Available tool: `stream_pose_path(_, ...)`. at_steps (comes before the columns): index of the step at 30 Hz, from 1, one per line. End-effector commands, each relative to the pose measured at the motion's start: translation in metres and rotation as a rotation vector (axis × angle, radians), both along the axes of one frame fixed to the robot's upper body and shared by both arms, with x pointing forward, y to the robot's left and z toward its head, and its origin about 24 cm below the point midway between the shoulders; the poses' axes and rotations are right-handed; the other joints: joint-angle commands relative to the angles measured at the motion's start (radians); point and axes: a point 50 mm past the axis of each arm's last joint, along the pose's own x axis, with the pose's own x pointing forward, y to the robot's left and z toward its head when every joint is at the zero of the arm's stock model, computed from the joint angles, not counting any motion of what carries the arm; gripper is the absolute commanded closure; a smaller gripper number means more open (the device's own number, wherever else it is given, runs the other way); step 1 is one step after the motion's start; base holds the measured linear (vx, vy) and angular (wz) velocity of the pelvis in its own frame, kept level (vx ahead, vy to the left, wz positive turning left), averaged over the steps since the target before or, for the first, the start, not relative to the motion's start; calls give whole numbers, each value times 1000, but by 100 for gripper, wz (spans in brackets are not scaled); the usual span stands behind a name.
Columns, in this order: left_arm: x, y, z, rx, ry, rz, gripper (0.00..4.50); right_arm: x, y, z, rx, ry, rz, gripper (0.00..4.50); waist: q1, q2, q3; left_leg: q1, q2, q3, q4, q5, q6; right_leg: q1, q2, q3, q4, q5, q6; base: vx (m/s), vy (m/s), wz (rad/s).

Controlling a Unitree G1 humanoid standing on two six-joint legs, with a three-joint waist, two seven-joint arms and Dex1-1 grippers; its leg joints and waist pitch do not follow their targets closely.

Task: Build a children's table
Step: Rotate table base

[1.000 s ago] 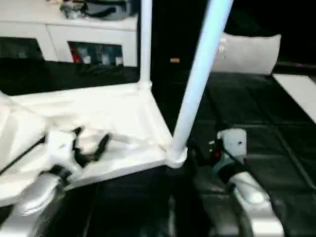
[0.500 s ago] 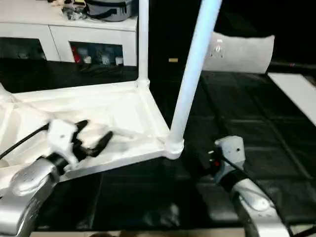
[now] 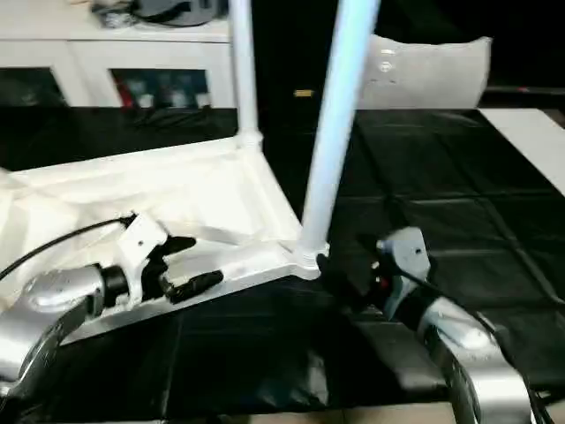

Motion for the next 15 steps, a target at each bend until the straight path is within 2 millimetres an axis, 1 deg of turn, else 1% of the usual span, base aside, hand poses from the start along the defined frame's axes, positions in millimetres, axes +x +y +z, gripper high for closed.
stream_pose_path(1, -1, -4, -2, 19, 30, -30, 8, 0, -6, -3, -1, 19, 6, 0, 8, 21, -49, 37, 86, -35, -72, -174, 55, 4, -96, 41, -76, 102, -223, 0, 0, 0)
stream_pose_path(2, -1, -4, -1, 14, 35, -34, 8, -1, -6, -4, -7, 20, 7, 0, 6, 10, -47, 36, 87, -35, -77, -202, 40, 5, -94, 42, -78, 86, -223, 0, 0, 0)
stream_pose_path(4, -1, -7, 0, -1, 43, -49, 8, -1, -7, -5, -15, 25, 7, 0, 10, 10, -47, 35, 85, -32, -79, -223, 28, 4, -98, 44, -80, 60, -224, 0, 0, 0)
stream_pose_path(5, -1, -10, 1, -13, 44, -63, 8, -2, -8, -7, -13, 32, 5, 0, 10, 14, -46, 35, 84, -31, -80, -233, 21, 4, -99, 45, -84, 38, -220, 0, 0, 0)
stream_pose_path(7, -2, -13, 1, -21, 47, -78, 8, -4, -8, -8, -15, 37, 3, 0, 13, 13, -46, 34, 84, -32, -81, -238, 16, 4, -101, 46, -85, 19, -215, 0, 0, 0)
stream_pose_path(8, 0, -20, 2, -25, 46, -110, 8, -6, -7, -11, -13, 52, 5, 0, 12, 12, -45, 33, 84, -32, -84, -244, 14, 3, -101, 46, -87, 6, -212, 0, 0, 0)
stream_pose_path(9, 0, -22, 2, -26, 46, -118, 8, -6, -7, -12, -13, 55, 6, 0, 13, 13, -44, 34, 85, -32, -84, -250, 11, 1, -101, 47, -88, -4, -210, 0, 0, 0)
stream_pose_path(10, 4, -28, 1, -18, 40, -134, 8, -8, -8, -13, -22, 61, 10, 0, 17, 19, -45, 36, 85, -32, -84, -258, 5, 0, -103, 48, -89, -17, -208, 0, 0, 0)
stream_pose_path(11, 4, -28, 1, -18, 40, -134, 8, -8, -8, -13, -22, 61, 10, 0, 19, 14, -44, 36, 85, -31, -84, -260, 1, 0, -102, 49, -91, -24, -204, 0, 0, 0)
stream_pose_path(12, 10, -34, 0, -7, 27, -135, 8, -9, -9, -16, -38, 68, 8, 0, 19, 13, -45, 34, 85, -31, -84, -257, 2, 1, -103, 49, -91, -19, -204, 0, 0, 0)
stream_pose_path(13, 10, -34, 0, -7, 27, -135, 8, -9, -9, -16, -38, 68, 8, 0, 20, 16, -46, 32, 84, -30, -83, -248, 2, 2, -102, 50, -92, -10, -196, 0, 0, 0)
stream_pose_path(14, 14, -38, -1, 1, 18, -134, 25, -10, -10, -18, -49, 72, 7, 0, 22, 16, -48, 31, 83, -32, -81, -230, 8, 4, -104, 49, -90, 13, -194, 0, 0, 0)
stream_pose_path(15, 19, -44, -5, 12, 11, -137, 25, -12, -14, -22, -85, 88, -6, 0, 24, 32, -50, 32, 84, -33, -79, -223, 9, 1, -103, 50, -87, 30, -189, 0, 0, 0)
